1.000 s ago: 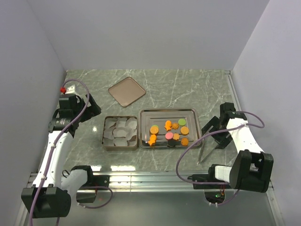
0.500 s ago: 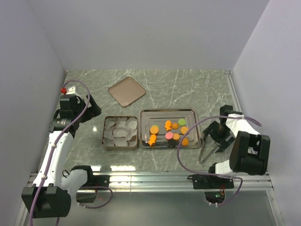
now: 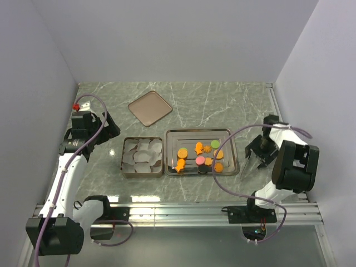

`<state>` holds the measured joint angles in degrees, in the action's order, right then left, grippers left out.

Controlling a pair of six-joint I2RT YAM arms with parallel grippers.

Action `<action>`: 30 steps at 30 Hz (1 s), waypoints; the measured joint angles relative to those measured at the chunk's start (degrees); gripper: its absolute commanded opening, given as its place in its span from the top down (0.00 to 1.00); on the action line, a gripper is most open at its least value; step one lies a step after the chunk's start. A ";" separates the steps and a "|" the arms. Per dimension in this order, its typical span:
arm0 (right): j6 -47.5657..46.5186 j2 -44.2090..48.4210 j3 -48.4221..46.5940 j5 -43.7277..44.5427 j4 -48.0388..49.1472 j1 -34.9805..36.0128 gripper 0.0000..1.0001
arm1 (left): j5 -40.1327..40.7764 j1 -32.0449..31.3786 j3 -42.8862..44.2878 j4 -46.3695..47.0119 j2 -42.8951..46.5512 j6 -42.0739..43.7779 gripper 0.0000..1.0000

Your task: Pack the cookies

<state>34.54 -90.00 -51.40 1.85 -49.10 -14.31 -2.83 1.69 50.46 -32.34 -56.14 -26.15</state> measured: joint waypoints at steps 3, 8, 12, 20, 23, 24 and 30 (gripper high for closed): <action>-1.40 -3.28 -7.28 2.27 0.26 -0.09 0.26 | -0.15 0.00 -0.11 0.04 -0.04 0.00 0.01; -4.42 -9.81 -14.75 3.72 1.75 -0.07 0.27 | -0.37 0.00 -0.11 0.20 -0.79 0.00 0.01; -6.36 -15.56 -17.66 4.44 2.01 0.20 0.27 | -0.37 0.00 -0.11 0.20 -1.09 0.00 0.01; -7.65 -17.31 -19.10 4.66 1.95 0.98 0.20 | -0.37 0.00 -0.11 0.22 -1.38 0.00 0.00; -7.65 -17.25 -18.80 4.90 2.56 1.97 0.23 | -0.37 0.00 -0.11 0.24 -1.86 0.00 0.01; -7.65 -17.14 -18.67 4.90 2.75 2.34 0.30 | -0.37 0.00 -0.11 0.22 -1.95 0.00 0.01; -6.99 -17.00 -17.99 4.17 4.35 4.35 0.58 | -0.37 0.00 -0.11 0.24 -1.99 0.00 0.01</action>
<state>27.55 -107.00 -69.38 6.02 -44.75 -9.96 -3.20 1.69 50.35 -32.10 -58.13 -26.15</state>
